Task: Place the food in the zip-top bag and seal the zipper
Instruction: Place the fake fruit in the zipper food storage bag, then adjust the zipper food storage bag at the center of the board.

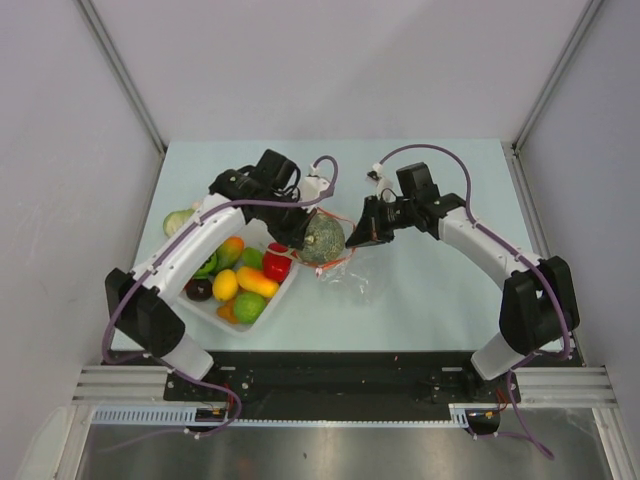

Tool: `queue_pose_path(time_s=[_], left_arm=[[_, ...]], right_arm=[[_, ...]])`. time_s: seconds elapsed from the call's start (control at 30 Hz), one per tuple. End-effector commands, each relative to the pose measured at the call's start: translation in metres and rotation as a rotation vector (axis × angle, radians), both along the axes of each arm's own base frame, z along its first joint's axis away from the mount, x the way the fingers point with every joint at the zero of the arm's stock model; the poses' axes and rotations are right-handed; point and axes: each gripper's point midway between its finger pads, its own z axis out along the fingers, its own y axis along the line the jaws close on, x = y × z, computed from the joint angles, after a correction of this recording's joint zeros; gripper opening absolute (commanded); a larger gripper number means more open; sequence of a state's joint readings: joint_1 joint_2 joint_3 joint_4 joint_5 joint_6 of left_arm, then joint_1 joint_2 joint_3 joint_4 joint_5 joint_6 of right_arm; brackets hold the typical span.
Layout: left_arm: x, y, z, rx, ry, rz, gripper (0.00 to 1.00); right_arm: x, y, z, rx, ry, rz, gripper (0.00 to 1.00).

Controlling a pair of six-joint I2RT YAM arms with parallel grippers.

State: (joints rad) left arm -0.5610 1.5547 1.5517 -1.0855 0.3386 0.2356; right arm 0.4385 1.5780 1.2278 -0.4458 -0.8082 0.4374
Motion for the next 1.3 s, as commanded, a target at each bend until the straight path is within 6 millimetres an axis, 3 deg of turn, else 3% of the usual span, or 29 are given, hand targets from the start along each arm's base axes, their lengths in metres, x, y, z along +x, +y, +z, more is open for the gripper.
queue_pose_path(time_s=[0.0,0.1,0.27,0.4,0.57,0.6,0.67,0.7,0.8,0.93,1.07,1.2,1.23,1.27], left_arm=[[-0.011,-0.023,0.02,0.015,-0.003,-0.071,0.01],[-0.022,-0.04,0.013,0.038,0.045,-0.136,0.0],[-0.011,-0.055,0.015,0.031,0.07,-0.089,0.0],[0.0,-0.058,0.025,-0.028,0.068,-0.047,0.23],[-0.009,-0.06,0.066,-0.245,0.116,-0.097,0.55],[-0.007,-0.057,0.081,-0.294,0.076,-0.098,0.72],[0.005,-0.041,0.092,-0.354,0.06,-0.035,0.75],[0.013,-0.032,0.108,-0.392,-0.014,0.001,0.76],[0.033,0.005,0.089,-0.382,-0.016,0.154,0.73],[0.017,0.023,0.052,-0.302,0.012,0.172,0.73],[0.005,0.018,0.023,-0.282,0.066,0.172,0.8],[0.007,-0.004,0.02,-0.322,0.086,0.121,0.81],[0.008,-0.01,0.023,-0.335,0.083,0.108,0.78],[0.006,-0.018,0.023,-0.346,0.093,0.086,0.61]], right_arm=[[-0.006,0.01,0.025,0.079,-0.071,0.053,0.0],[-0.006,0.013,0.029,0.083,-0.096,0.067,0.0],[-0.012,0.014,0.034,0.094,-0.115,0.106,0.0],[-0.029,0.016,0.038,0.138,-0.119,0.177,0.0],[-0.037,0.014,0.046,0.17,-0.144,0.223,0.0],[-0.038,0.013,0.049,0.182,-0.143,0.232,0.0],[-0.038,0.013,0.053,0.193,-0.151,0.234,0.0],[-0.039,0.012,0.055,0.202,-0.151,0.238,0.0],[-0.037,0.01,0.059,0.213,-0.156,0.233,0.0],[-0.035,0.006,0.063,0.221,-0.163,0.223,0.0],[-0.035,0.004,0.067,0.228,-0.167,0.22,0.0],[-0.038,0.003,0.07,0.235,-0.171,0.229,0.0],[-0.037,0.002,0.069,0.23,-0.182,0.23,0.0],[-0.038,0.001,0.069,0.222,-0.174,0.228,0.0]])
